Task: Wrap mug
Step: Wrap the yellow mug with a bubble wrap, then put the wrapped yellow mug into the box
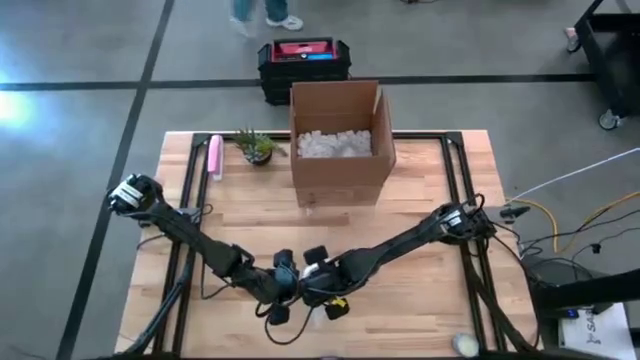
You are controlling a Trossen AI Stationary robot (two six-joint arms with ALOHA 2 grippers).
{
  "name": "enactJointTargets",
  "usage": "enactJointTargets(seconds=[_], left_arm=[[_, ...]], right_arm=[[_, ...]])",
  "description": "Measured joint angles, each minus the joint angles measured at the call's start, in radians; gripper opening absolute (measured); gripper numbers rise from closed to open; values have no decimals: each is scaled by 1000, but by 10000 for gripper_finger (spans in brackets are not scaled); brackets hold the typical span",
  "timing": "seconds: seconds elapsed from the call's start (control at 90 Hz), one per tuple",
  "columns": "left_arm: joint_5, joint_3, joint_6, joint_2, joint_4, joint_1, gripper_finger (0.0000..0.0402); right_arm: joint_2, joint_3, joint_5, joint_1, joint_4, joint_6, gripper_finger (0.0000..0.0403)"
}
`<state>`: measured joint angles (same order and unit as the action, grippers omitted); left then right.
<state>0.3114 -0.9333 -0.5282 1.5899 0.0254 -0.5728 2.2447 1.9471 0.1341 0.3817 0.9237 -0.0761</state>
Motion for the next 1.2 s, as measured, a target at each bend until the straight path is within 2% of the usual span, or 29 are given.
enactJointTargets(seconds=[0.133,0.322,0.411,0.556,0.767,0.944,1.011,1.078,1.133,1.2], left_arm=[[0,0,0,0,0,0,0],[0,0,-5,-1,-6,0,0],[-8,-1,-5,-2,-5,0,0],[-14,-2,-8,-4,0,0,0],[-27,-2,-9,-5,0,0,0],[-43,-2,-13,-6,-1,0,0],[-45,-2,-15,-6,0,-1,0],[-49,-2,-16,-6,-3,-1,0],[-50,-3,-16,-6,-3,-2,0],[-51,-3,-17,-6,-3,-2,0]], right_arm=[[-23,77,-8,-1,137,40,0],[-64,219,-9,0,247,183,0],[-61,276,-9,8,335,213,12],[-64,295,-5,49,359,284,71],[-33,194,48,95,297,293,184],[-11,93,72,77,241,293,235],[-6,73,62,74,216,276,234],[-6,59,52,76,196,243,213],[-5,54,49,76,185,223,177],[-6,53,42,77,188,204,115]])
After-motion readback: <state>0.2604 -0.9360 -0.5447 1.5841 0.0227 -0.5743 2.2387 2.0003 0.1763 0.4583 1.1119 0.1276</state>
